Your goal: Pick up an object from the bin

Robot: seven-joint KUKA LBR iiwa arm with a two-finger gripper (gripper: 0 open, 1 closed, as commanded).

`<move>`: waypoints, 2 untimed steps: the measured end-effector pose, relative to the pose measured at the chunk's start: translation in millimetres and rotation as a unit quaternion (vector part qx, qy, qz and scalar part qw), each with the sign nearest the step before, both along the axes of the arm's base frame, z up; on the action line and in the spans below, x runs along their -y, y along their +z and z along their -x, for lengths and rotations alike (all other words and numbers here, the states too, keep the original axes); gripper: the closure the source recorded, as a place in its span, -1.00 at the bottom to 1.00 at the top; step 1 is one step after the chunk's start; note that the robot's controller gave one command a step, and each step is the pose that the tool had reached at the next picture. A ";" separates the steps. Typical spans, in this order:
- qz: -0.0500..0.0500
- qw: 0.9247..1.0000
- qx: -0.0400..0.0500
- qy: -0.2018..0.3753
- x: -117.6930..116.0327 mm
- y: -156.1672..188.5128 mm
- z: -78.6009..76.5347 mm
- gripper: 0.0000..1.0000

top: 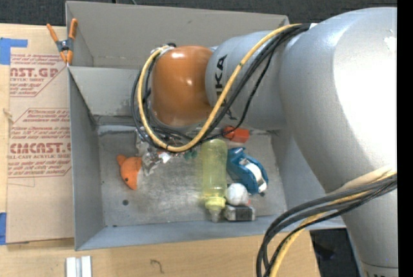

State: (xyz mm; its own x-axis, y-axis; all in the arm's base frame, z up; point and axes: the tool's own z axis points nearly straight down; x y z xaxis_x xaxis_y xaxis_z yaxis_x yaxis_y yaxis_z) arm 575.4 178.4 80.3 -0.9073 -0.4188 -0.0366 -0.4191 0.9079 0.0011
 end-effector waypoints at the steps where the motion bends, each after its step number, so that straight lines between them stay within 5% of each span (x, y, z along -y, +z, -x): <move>1: 0.000 1.000 0.000 0.001 0.0 0.2 0.2 1.00; 2: 0.007 1.000 -0.015 0.005 -11.5 11.8 2.1 1.00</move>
Offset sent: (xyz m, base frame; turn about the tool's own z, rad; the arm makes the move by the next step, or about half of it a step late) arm 0.0054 0.0330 0.0367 0.1474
